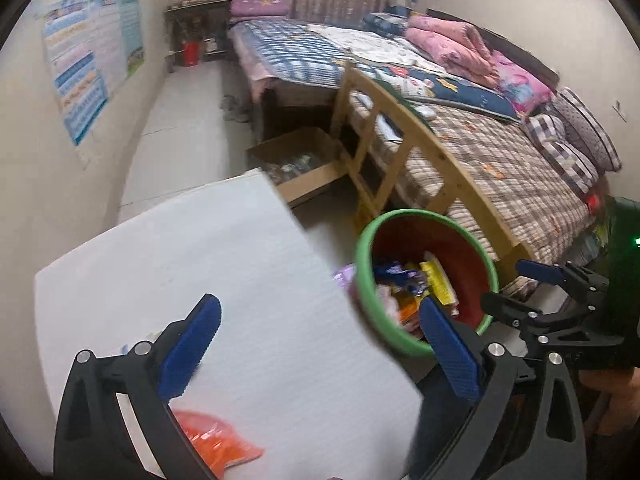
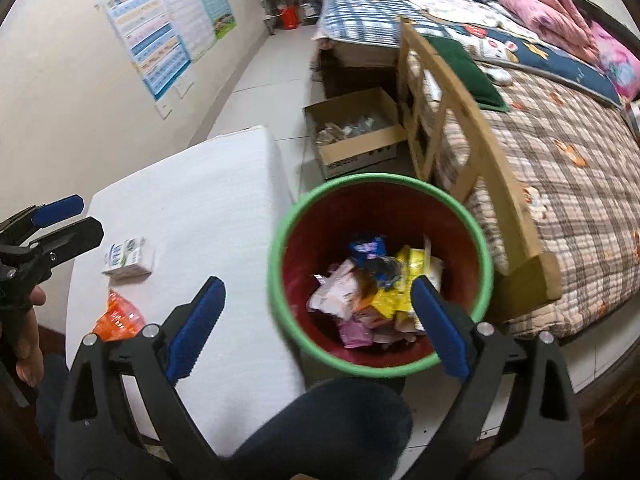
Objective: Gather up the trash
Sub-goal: 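Move both open tools back over the orange bag and milk carton, then grasp the orange snack bag with the left tool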
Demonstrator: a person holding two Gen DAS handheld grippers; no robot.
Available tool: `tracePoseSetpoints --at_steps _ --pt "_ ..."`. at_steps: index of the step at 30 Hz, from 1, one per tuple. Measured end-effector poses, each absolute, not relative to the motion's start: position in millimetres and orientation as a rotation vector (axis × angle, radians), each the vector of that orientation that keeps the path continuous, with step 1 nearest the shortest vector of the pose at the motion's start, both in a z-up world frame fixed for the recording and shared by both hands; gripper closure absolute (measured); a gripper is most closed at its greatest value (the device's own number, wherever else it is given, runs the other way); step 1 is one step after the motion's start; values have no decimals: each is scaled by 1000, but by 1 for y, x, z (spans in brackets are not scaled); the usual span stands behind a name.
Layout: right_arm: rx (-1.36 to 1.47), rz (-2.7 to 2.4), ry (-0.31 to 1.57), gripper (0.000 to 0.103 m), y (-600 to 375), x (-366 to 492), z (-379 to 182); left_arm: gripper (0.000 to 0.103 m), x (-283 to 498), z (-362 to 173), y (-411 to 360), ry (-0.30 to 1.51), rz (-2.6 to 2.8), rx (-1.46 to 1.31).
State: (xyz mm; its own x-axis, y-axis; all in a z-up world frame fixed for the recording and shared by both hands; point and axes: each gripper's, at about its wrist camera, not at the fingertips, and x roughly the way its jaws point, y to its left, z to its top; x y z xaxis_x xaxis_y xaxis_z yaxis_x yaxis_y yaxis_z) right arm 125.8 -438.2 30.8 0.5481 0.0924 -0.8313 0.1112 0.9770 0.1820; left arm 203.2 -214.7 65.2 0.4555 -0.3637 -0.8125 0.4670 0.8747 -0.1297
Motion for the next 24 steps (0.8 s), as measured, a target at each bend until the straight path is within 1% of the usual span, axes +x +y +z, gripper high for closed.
tracePoseSetpoints --at_steps 5,12,19,24 --pt "182 56 1003 8 -394 131 32 8 196 60 -157 994 -429 78" --pt "127 145 1020 8 -333 138 29 8 176 25 -85 1100 -367 52" --pt "81 191 1032 7 -293 140 29 8 156 -22 -60 1202 -348 19" --pt "51 203 1040 7 -274 139 30 8 151 -60 -57 1279 -336 72"
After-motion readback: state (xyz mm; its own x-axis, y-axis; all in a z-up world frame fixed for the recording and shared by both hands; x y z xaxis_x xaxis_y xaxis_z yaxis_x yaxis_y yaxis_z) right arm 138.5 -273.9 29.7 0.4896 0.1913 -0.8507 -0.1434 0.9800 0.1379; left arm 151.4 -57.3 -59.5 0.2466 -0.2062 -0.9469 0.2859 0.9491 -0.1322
